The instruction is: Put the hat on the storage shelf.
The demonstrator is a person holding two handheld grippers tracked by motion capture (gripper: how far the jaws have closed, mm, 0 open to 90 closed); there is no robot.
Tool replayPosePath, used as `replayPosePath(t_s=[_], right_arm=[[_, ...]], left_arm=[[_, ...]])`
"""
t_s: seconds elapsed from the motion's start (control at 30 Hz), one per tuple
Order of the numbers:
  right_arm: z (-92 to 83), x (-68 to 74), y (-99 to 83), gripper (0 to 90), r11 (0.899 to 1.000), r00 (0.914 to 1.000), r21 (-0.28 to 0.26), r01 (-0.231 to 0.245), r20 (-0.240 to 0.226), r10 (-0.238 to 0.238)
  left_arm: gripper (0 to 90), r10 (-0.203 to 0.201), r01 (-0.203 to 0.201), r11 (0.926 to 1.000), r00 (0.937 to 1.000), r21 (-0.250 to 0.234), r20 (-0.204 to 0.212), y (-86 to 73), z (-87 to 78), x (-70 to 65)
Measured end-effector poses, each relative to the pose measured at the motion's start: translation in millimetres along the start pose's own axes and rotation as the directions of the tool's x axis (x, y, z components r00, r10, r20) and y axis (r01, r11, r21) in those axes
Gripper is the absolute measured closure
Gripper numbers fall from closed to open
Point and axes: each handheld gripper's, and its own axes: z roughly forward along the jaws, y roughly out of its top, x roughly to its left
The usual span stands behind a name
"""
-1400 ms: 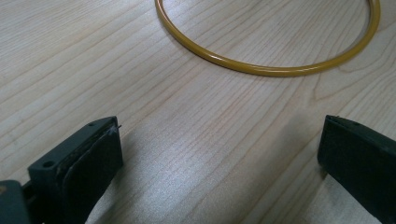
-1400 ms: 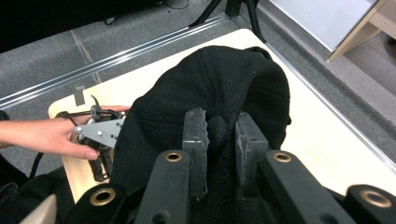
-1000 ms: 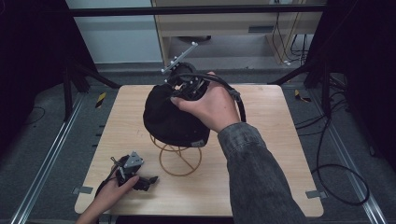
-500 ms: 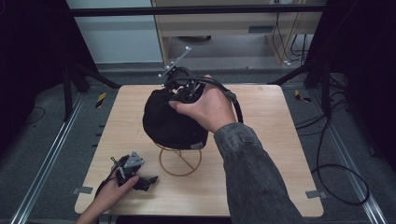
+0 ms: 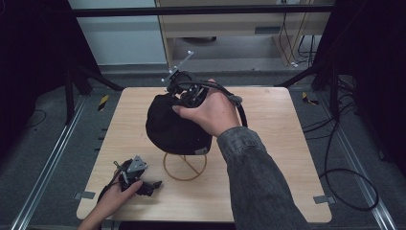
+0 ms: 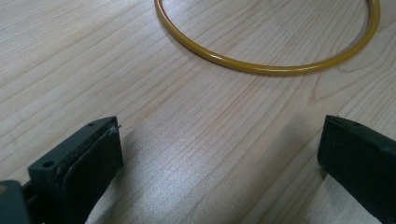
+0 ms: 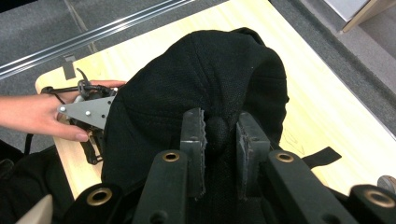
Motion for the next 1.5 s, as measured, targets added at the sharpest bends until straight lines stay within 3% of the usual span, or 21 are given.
replayPosePath(t_s=[1.0,1.5], right_arm=[[8.3,1.6,-1.4,73.5,1.0,1.0,0.029,-0.001,0.003,0.001],[5.3,3.0,-5.6,67.7,1.0,1.0,0.029,-0.003,-0.007,0.003]], left_arm=[[0.0,0.0,0.0,1.0,1.0,0.0,0.0,0.0,0.0,0.0],[0.0,0.0,0.0,1.0,1.0,0.0,0.0,0.0,0.0,0.0]])
